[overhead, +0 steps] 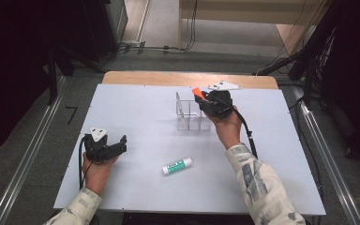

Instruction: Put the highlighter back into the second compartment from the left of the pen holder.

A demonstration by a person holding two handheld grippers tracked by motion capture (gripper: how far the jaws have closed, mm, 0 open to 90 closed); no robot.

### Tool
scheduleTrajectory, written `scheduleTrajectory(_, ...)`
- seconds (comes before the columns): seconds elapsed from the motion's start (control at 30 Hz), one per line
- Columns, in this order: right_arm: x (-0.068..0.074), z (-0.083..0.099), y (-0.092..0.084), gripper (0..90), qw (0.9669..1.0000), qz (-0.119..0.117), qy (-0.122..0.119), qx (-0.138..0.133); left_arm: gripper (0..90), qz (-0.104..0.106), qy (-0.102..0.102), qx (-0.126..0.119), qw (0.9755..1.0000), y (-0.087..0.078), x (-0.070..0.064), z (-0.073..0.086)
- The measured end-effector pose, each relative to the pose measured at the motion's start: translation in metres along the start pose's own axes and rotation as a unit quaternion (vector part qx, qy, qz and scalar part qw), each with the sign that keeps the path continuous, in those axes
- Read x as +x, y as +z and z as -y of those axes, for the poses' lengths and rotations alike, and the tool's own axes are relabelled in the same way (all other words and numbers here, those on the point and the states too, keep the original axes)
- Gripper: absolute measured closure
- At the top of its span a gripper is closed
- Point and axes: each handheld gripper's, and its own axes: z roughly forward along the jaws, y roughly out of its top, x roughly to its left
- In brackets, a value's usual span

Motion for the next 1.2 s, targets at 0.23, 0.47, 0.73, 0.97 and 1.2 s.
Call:
scheduleTrajectory(0.23, 0.001, -0.006, 0.008, 64.5, 1.0000, 0.005, 0.000, 0.000, 14.2, 0.001, -0.001, -0.002, 1.0000, 0.000, 0.000, 0.000)
scheduleTrajectory(0.47, 0.000, -0.009, 0.017, 64.5, 0.9999, 0.008, 0.005, 0.004, 14.1, 0.001, -0.001, -0.002, 1.0000, 0.000, 0.000, 0.000)
scheduleTrajectory(0.73, 0.001, -0.013, 0.028, 64.4, 0.9998, 0.012, 0.011, 0.008, 14.1, 0.002, -0.001, -0.003, 1.0000, 0.000, 0.000, 0.000)
scheduleTrajectory(0.97, 0.006, -0.016, 0.034, 64.3, 0.9999, 0.010, 0.010, 0.007, 14.2, 0.003, -0.001, -0.002, 1.0000, -0.001, 0.000, 0.000)
scheduleTrajectory(1.2, 0.007, -0.019, 0.039, 64.3, 0.9999, 0.008, 0.013, 0.006, 14.2, 0.003, -0.001, -0.002, 1.0000, 0.000, 0.000, 0.000)
